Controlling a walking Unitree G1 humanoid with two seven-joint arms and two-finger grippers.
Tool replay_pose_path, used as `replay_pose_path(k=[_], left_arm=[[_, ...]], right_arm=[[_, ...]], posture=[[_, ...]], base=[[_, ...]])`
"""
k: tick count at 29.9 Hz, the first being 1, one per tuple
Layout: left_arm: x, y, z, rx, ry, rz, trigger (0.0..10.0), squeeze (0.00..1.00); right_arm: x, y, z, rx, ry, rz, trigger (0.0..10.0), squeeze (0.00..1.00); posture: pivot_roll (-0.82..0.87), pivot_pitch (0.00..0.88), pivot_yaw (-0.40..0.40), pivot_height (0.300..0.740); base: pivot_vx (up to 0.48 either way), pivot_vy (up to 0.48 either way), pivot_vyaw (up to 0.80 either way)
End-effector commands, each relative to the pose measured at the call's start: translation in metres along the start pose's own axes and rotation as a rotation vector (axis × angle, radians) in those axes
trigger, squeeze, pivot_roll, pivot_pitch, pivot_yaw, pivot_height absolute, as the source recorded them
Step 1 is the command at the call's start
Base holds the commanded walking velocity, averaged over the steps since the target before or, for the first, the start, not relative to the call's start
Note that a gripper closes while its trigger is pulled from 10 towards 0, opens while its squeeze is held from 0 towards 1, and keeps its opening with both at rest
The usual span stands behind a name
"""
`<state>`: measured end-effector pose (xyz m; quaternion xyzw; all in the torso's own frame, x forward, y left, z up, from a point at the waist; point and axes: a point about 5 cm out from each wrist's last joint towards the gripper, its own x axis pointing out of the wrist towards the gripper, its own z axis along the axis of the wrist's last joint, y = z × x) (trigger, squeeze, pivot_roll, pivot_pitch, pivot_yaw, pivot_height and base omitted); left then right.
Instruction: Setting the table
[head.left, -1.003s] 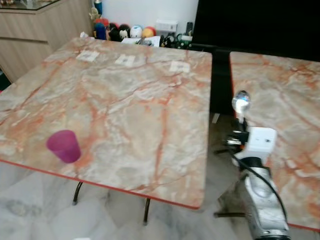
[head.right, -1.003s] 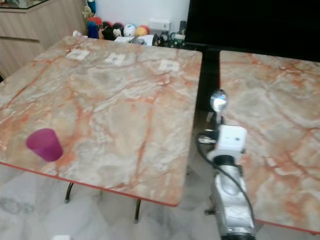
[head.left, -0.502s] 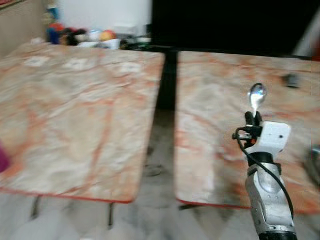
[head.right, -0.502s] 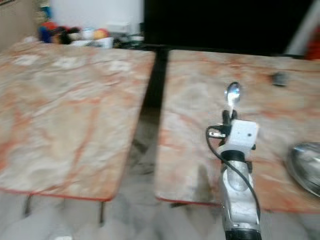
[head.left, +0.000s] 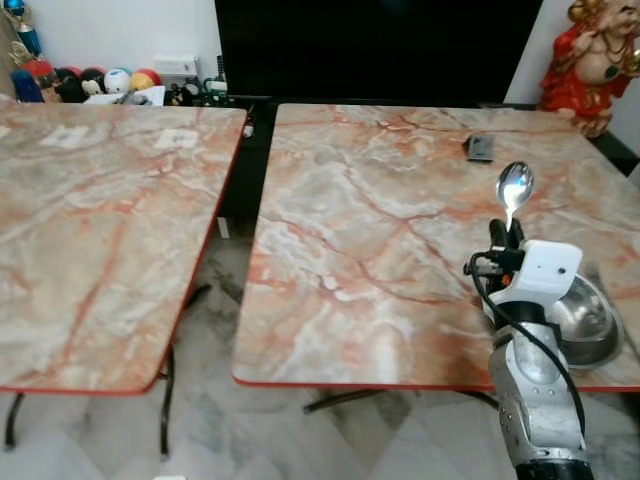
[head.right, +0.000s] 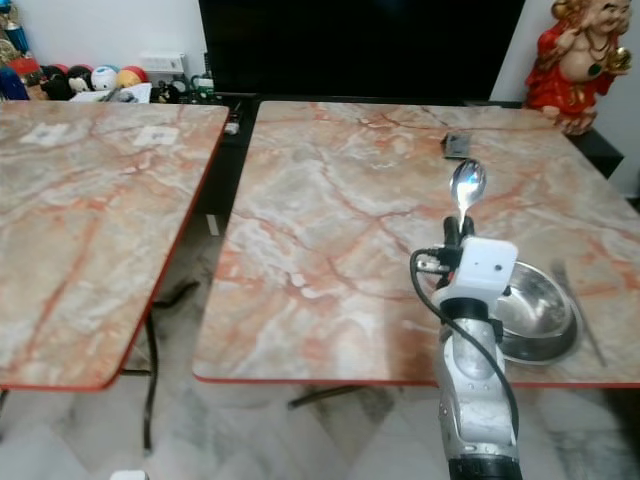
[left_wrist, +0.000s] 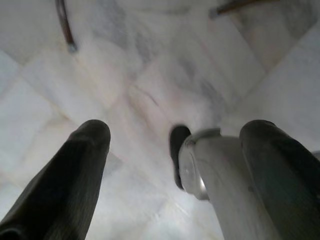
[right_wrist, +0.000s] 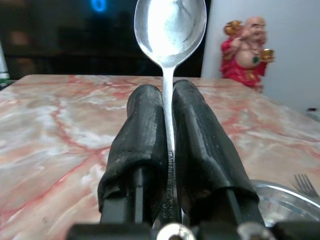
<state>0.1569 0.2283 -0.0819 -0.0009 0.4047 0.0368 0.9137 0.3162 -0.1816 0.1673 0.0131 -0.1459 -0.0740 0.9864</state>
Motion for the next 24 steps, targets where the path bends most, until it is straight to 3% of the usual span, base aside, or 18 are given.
replay_pose_path(k=[1, 18, 24], left_arm=[[-0.002, 0.001, -0.006, 0.006, 0.027, -0.002, 10.0, 0.00], [-0.002, 0.002, -0.006, 0.008, 0.026, 0.000, 10.0, 0.00], [-0.002, 0.002, -0.006, -0.004, 0.028, 0.007, 10.0, 0.00]], right_arm=[[0.001, -0.001, 0.005, -0.015, -0.022, -0.001, 10.0, 0.00], [0.003, -0.007, 0.006, -0.023, -0.029, -0.023, 10.0, 0.00], [0.004, -0.012, 0.006, -0.033, -0.024, -0.039, 10.0, 0.00]], posture=[[0.00, 0.113, -0.026, 0.740], [0.00, 0.117, -0.025, 0.740], [0.00, 0.117, -0.025, 0.740]], base=[[0.000, -0.390, 0.00], [0.000, -0.389, 0.00], [0.000, 0.000, 0.00]])
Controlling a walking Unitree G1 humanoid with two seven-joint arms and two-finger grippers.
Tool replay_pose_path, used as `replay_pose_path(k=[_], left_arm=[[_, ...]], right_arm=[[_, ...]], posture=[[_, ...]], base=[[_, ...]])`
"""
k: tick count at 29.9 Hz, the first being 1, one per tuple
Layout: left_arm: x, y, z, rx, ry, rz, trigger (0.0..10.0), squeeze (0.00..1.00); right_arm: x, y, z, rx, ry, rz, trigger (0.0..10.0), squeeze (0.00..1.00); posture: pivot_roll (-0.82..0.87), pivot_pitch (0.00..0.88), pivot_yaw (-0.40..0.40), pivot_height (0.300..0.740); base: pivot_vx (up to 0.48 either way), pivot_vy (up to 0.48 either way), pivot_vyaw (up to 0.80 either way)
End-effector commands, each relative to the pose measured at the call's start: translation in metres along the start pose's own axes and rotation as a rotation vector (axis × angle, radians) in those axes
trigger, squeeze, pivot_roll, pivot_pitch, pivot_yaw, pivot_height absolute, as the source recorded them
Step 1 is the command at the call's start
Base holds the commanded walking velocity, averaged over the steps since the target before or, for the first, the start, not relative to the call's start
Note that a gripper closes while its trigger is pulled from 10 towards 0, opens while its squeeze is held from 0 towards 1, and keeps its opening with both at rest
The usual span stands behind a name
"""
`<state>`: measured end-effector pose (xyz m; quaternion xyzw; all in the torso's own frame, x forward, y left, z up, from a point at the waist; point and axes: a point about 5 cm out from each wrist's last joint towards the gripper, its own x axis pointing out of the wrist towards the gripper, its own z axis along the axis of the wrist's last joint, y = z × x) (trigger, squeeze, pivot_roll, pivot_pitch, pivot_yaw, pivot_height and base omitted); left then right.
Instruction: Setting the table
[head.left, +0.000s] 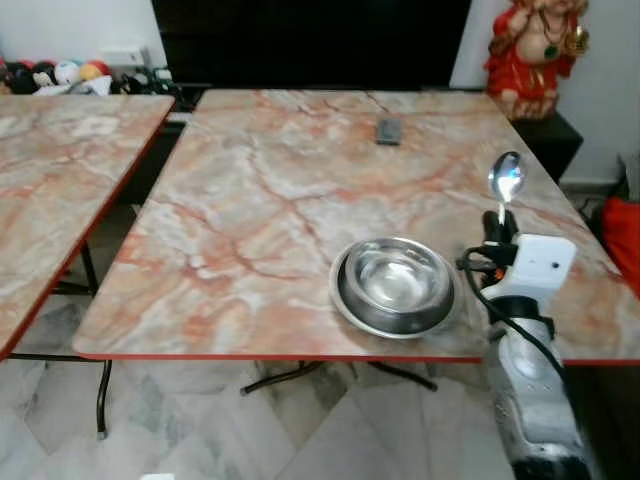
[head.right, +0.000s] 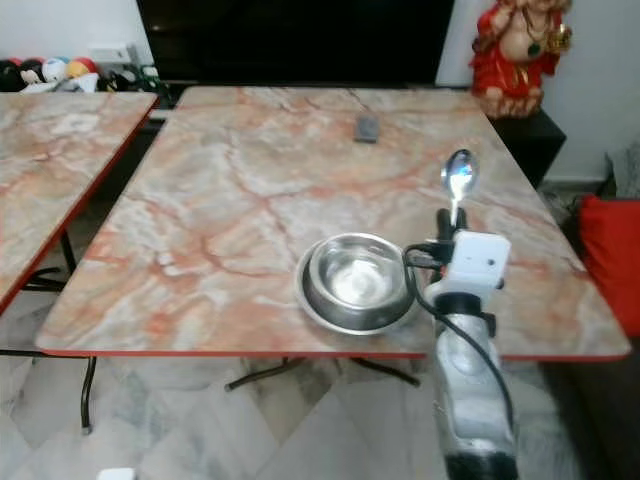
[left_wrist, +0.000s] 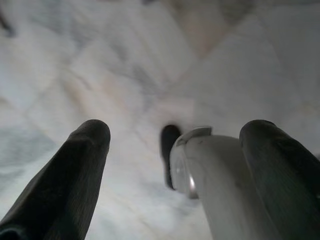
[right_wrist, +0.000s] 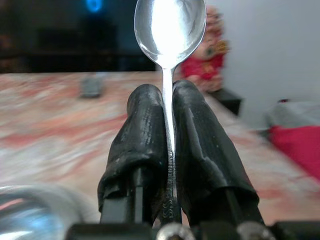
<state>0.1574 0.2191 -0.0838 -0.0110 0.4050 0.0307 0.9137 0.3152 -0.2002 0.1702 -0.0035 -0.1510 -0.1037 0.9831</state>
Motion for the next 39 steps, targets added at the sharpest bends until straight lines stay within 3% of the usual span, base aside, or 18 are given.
replay_pose_path(k=[1, 18, 35, 39], left_arm=[[-0.0034, 0.0115, -0.0051, 0.009, 0.027, 0.026, 10.0, 0.00], [-0.0035, 0.0121, -0.0058, -0.007, 0.032, 0.034, 10.0, 0.00], [-0.0035, 0.0121, -0.0055, -0.006, 0.030, 0.035, 10.0, 0.00], [-0.0034, 0.0120, -0.0049, -0.004, 0.026, 0.033, 10.0, 0.00]], right_arm=[[0.0009, 0.0068, 0.0028, 0.008, -0.010, 0.015, 10.0, 0.00], [0.0018, 0.0055, 0.0020, 0.004, -0.004, 0.000, 10.0, 0.00], [0.0013, 0.0073, 0.0020, 0.011, -0.004, -0.003, 10.0, 0.00], [0.0019, 0.0066, 0.0026, 0.009, -0.006, -0.006, 10.0, 0.00]], posture=[[0.00, 0.117, -0.025, 0.740], [0.00, 0.122, -0.023, 0.740], [0.00, 0.124, -0.021, 0.740], [0.00, 0.125, -0.021, 0.740]], base=[[0.000, 0.000, 0.00], [0.000, 0.000, 0.00], [0.354, 0.000, 0.00], [0.000, 0.000, 0.00]])
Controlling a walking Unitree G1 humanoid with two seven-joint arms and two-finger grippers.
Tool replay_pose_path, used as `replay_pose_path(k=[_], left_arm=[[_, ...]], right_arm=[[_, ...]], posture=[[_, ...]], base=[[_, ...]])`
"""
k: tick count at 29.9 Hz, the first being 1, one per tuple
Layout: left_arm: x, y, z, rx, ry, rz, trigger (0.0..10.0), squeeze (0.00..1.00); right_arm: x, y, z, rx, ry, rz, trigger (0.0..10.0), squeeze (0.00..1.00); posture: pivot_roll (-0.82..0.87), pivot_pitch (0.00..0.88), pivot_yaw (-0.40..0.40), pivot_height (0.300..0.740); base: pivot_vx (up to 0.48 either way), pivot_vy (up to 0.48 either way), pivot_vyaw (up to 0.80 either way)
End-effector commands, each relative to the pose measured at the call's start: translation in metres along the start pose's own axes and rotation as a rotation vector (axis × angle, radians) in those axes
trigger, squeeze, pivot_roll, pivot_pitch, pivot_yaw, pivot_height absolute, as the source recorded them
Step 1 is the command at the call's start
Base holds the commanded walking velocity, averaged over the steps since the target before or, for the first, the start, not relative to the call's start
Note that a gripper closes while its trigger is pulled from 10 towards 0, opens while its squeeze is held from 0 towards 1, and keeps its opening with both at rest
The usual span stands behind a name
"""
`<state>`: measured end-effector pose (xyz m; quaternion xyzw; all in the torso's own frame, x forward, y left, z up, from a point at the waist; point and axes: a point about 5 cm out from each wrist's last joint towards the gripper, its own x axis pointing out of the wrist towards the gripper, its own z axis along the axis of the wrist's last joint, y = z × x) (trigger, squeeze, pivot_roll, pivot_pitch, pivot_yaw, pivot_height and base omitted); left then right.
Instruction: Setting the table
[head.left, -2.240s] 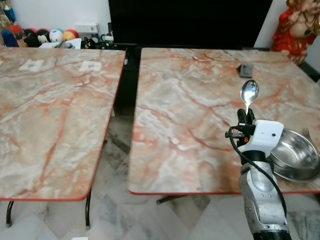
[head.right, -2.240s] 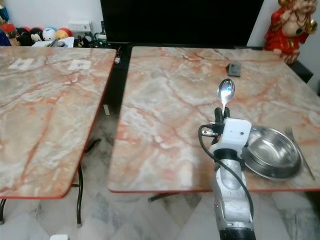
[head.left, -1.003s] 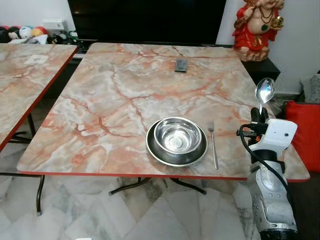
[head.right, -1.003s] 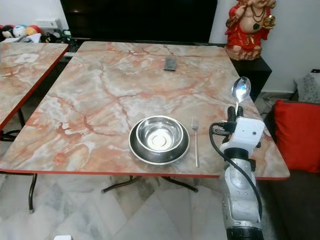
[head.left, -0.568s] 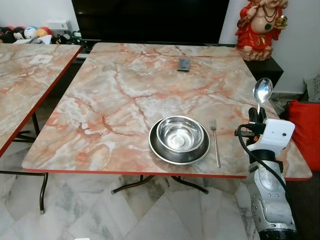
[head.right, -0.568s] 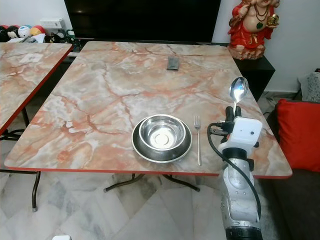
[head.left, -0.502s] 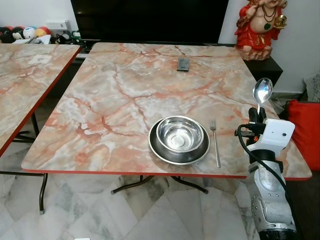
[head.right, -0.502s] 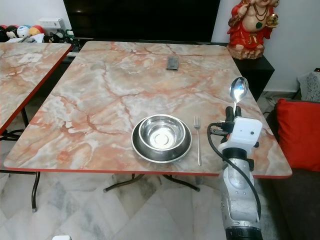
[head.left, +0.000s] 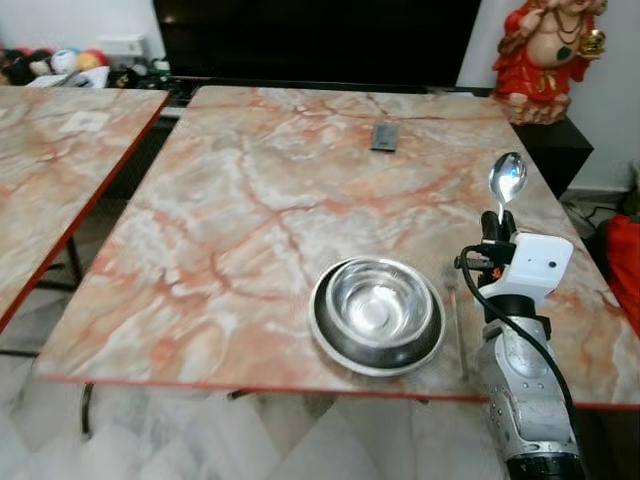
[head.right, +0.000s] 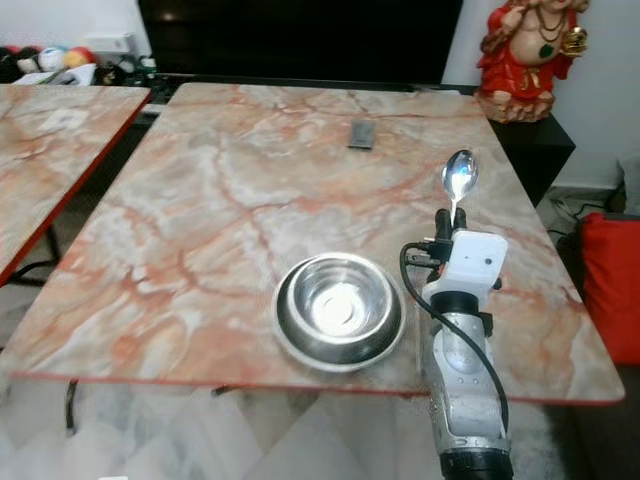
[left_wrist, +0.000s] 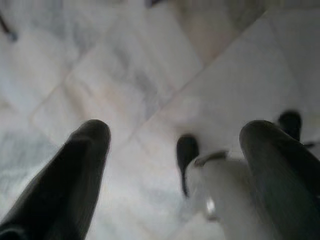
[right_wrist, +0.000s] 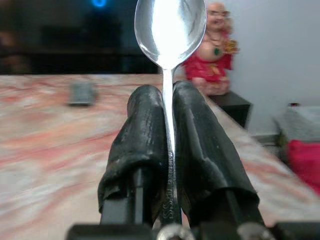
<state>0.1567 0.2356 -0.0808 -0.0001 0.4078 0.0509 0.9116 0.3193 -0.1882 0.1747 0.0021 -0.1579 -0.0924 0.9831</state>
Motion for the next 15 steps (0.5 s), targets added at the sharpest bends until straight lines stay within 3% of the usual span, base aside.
replay_pose_path(k=[1, 10, 15], left_arm=[[-0.002, -0.005, -0.007, -0.008, 0.019, -0.014, 10.0, 0.00], [-0.001, -0.004, -0.007, -0.008, 0.017, -0.016, 10.0, 0.00], [-0.001, -0.004, -0.006, -0.006, 0.018, -0.018, 10.0, 0.00]], right_arm=[[-0.001, -0.006, -0.001, -0.007, 0.004, -0.029, 10.0, 0.00], [-0.005, -0.018, 0.008, -0.023, -0.020, -0.105, 10.0, 0.00], [-0.008, -0.026, 0.024, -0.065, -0.026, -0.102, 10.0, 0.00]], posture=[[0.00, 0.125, -0.021, 0.740], [-0.01, 0.129, -0.019, 0.740], [-0.03, 0.132, -0.018, 0.740]], base=[[0.000, 0.000, 0.00], [0.000, 0.000, 0.00], [0.000, 0.000, 0.00]])
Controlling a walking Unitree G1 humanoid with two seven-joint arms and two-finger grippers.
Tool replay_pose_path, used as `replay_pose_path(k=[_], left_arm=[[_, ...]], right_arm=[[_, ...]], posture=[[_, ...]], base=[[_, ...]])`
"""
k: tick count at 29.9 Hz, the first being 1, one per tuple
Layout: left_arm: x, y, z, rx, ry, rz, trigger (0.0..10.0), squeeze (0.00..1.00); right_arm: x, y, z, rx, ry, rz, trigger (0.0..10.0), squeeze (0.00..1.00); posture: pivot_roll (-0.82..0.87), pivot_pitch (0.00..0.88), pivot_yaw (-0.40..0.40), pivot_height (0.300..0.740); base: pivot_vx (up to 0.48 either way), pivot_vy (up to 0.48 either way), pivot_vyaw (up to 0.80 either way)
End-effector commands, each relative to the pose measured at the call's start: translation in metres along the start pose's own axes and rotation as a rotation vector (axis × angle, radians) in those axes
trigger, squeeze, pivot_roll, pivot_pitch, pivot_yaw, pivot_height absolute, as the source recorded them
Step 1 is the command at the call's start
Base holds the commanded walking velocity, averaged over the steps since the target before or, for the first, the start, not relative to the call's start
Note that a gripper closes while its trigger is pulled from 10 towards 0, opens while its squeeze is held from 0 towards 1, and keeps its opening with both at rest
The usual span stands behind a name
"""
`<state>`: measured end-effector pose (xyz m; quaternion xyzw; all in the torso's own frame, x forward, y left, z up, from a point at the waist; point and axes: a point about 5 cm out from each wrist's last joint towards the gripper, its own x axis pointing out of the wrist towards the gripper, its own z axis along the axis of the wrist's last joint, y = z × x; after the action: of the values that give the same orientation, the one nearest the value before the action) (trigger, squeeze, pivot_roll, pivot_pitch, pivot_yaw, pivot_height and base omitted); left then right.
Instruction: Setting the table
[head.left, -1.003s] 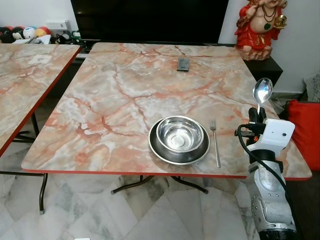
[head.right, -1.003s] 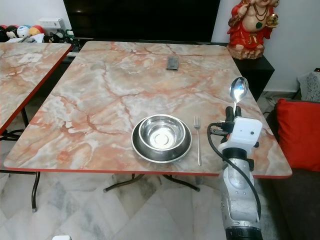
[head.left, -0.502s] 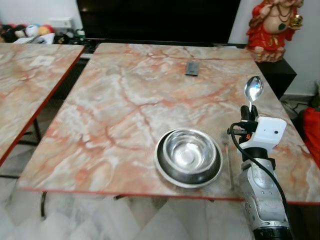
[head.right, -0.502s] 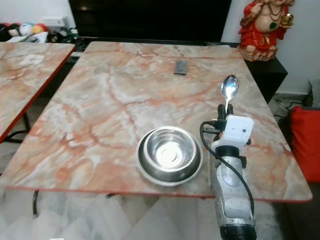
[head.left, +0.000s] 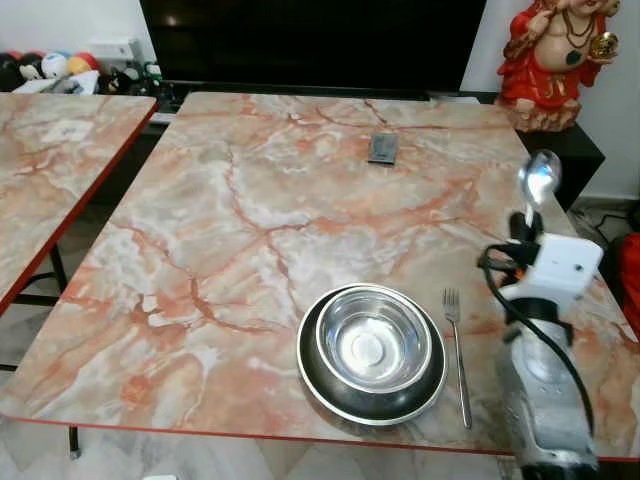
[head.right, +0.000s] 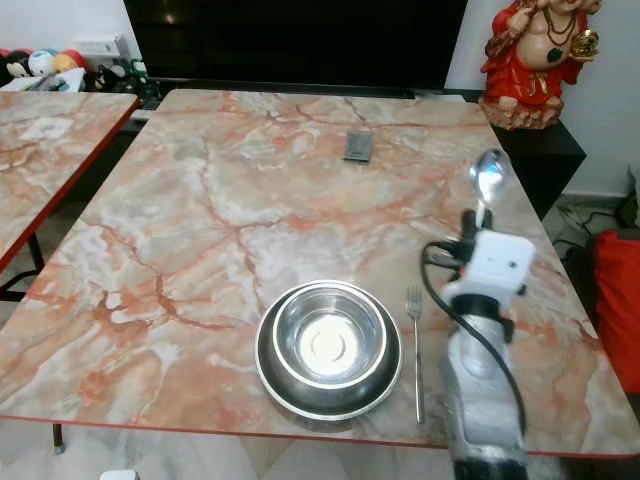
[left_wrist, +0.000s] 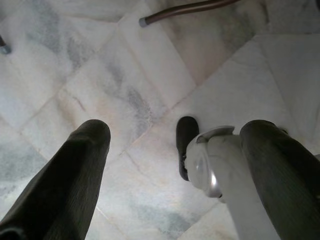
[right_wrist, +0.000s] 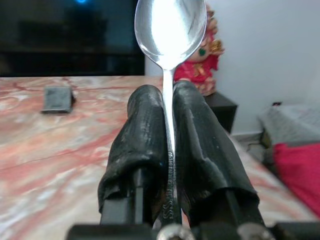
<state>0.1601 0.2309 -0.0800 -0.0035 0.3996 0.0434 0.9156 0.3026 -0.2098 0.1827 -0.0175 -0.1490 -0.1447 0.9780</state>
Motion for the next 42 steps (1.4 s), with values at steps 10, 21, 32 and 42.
replay_pose_path(k=[10, 21, 32, 42], left_arm=[[-0.002, -0.001, -0.008, -0.002, 0.037, -0.013, 10.0, 0.00], [-0.002, -0.001, -0.008, -0.005, 0.038, -0.012, 10.0, 0.00], [-0.002, -0.001, -0.009, -0.003, 0.038, -0.015, 10.0, 0.00], [-0.003, -0.002, -0.010, -0.004, 0.038, -0.018, 10.0, 0.00]], right_arm=[[-0.021, -0.013, -0.020, -0.036, 0.342, 0.056, 10.0, 0.00], [-0.045, -0.011, -0.046, 0.042, 0.585, 0.098, 10.0, 0.00], [-0.052, -0.009, -0.057, 0.048, 0.693, 0.137, 10.0, 0.00], [-0.060, -0.007, -0.051, 0.106, 0.745, 0.128, 10.0, 0.00]], posture=[[-0.05, 0.129, -0.025, 0.740], [-0.04, 0.124, -0.027, 0.740], [-0.05, 0.118, -0.029, 0.740], [-0.05, 0.108, -0.036, 0.740]], base=[[0.000, 0.000, 0.00], [0.000, 0.000, 0.00], [0.000, 0.000, 0.00], [0.000, 0.000, 0.00]])
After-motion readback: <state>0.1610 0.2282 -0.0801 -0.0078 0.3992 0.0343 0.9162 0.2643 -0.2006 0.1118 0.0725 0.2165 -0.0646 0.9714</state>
